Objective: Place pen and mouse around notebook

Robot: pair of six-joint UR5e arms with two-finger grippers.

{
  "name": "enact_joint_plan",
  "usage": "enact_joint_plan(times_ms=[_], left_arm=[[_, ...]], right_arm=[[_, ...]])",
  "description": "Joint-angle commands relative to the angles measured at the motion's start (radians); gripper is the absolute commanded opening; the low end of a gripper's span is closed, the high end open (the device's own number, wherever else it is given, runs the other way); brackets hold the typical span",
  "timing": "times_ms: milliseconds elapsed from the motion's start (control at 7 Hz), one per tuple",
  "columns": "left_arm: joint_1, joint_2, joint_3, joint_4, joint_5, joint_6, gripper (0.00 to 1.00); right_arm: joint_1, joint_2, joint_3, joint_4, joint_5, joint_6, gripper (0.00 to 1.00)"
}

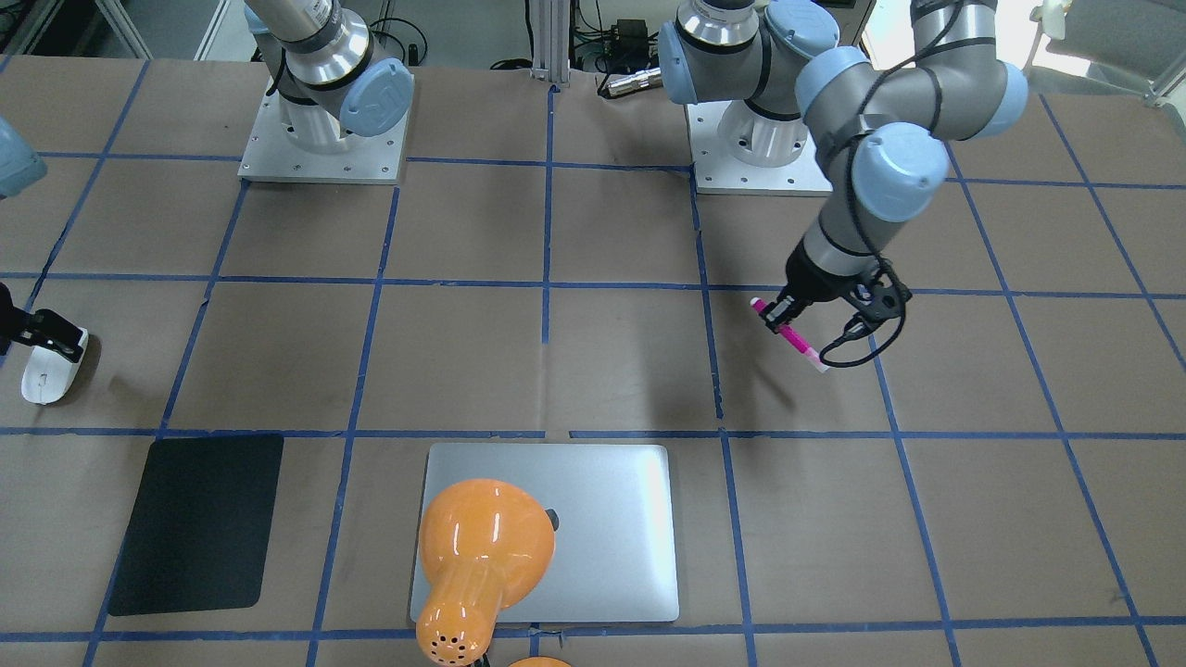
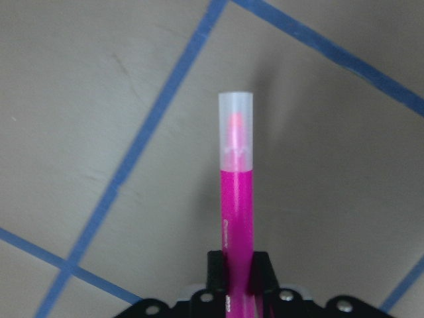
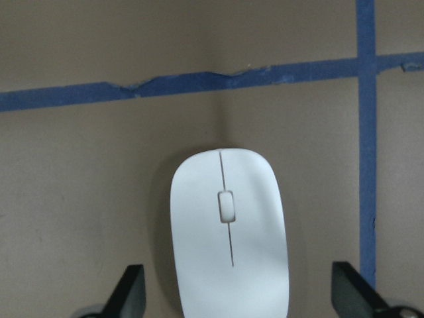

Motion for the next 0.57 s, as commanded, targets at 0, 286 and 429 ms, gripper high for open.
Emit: enact_joint_plan(times_ms=[0, 286, 429], left_arm=[[-0.281, -0.075, 0.139, 0.010, -0.030, -0.547, 0.00], [-0.430, -0.176, 0.215, 0.028, -0.039, -0.903, 0.00], [-0.483, -0.222, 0.256, 0.043, -0.039, -0.991, 0.00]], right_arm=[[-0.002, 0.037, -0.006, -0.014, 0.002, 0.001, 1.00], [-0.002, 0.040, -0.002, -0.014, 0.004, 0.001, 0.87], [-0.002, 0.045, 0.003, -0.010, 0.002, 0.001, 0.70]])
